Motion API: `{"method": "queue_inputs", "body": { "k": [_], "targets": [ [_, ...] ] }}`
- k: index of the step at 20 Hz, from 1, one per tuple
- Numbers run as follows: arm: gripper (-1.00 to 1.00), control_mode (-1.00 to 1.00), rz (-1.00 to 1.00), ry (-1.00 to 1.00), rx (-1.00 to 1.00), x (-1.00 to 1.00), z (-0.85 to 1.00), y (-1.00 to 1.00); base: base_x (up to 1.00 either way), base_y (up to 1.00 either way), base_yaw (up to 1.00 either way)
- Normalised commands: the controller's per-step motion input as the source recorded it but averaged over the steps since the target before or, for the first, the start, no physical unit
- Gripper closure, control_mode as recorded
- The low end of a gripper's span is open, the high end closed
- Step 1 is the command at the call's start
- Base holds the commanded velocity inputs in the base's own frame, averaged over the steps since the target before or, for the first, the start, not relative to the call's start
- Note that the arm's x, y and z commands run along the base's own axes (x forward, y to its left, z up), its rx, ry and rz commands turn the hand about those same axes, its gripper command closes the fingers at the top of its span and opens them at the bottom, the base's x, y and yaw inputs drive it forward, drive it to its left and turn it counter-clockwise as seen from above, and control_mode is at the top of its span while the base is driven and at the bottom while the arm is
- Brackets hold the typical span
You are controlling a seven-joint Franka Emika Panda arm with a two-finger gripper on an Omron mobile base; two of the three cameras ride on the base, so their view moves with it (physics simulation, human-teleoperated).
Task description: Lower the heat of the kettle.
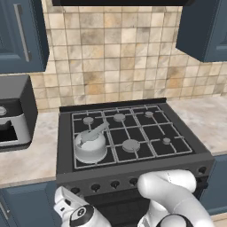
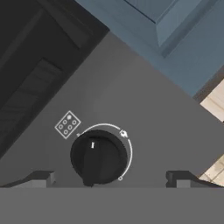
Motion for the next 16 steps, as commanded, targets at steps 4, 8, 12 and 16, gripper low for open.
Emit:
{"method": "queue_inputs", "body": {
  "k": [4, 8, 12, 16],
  "targets": [
    [-1.0, -1.0, 0.08, -0.01, 0.0, 0.1, -0.14, 0.0, 0.0, 0.0, 0.0],
    [-1.0, -1.0, 0.06, -0.02, 0.0, 0.11, -0.09, 0.0, 0.0, 0.0, 0.0],
    [-1.0, -1.0, 0.05, 0.0, 0.0, 0.08, -0.03, 0.0, 0.0, 0.0, 0.0],
    [-1.0, -1.0, 0.04, -0.02, 0.0, 0.01, -0.02, 0.0, 0.0, 0.0, 0.0]
  ]
}}
